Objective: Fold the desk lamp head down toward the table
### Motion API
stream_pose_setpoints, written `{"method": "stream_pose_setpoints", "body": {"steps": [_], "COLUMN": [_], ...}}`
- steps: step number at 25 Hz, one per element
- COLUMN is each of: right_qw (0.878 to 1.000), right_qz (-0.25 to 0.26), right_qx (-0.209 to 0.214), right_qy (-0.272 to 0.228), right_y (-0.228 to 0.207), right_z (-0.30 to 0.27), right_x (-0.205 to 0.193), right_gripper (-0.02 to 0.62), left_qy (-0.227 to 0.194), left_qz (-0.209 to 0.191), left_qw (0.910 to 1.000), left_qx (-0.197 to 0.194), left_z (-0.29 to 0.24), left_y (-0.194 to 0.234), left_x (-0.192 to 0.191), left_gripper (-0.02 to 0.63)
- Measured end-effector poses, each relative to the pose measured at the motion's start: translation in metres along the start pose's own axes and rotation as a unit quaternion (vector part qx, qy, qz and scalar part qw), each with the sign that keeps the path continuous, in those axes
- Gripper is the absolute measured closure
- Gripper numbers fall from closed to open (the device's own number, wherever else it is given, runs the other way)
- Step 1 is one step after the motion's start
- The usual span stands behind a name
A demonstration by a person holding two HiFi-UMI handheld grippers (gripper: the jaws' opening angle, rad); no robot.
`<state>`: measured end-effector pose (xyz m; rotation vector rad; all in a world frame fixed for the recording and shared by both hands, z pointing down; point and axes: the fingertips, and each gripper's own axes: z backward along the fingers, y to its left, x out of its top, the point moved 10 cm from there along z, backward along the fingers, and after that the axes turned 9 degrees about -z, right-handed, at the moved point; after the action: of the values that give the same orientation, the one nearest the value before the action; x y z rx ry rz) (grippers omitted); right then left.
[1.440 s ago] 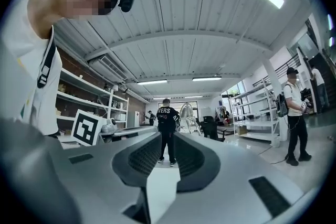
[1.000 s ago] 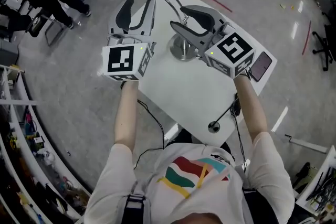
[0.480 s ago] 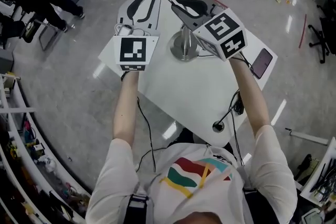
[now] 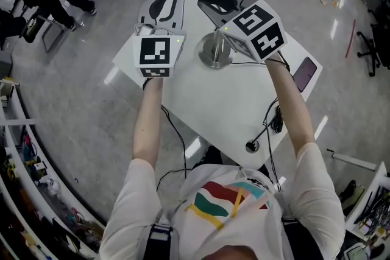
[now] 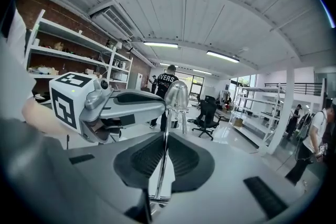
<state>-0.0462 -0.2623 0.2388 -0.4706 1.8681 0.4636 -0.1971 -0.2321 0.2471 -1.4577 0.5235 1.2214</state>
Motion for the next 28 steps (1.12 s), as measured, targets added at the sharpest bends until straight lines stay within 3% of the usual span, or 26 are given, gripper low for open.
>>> {"method": "stream_pose_setpoints", "body": {"steps": [5,11,28], "right_qw": [1.0,0.996,0.995], "right_qz": [0.001,-0.025,-0.048], "right_qx": [-0.017,-0.049,-0.065], "right_qy": [-0.017,-0.069,-0.061], "right_y": [0.002,-0.002,-0.008], "right_z": [0.0,0.021,0.035], "right_x": [-0.004,-0.023,-0.058], "right_gripper": [0.557,0.557,0.557], "left_qy": [0.023,0.041,0.118], "left_qz": [-0.026,0.035,0.07], "left_qw": [0.9993,0.9983,0.9905], "left_qx": [0.014,0.019,-0.017], "left_z": [-0.002,-0.001,0.001], "left_y": [0.003,0.009,-0.021], "left_x": [-0.019,-0.058,-0.149], "left_gripper": [0.522,0.523,0.523]}}
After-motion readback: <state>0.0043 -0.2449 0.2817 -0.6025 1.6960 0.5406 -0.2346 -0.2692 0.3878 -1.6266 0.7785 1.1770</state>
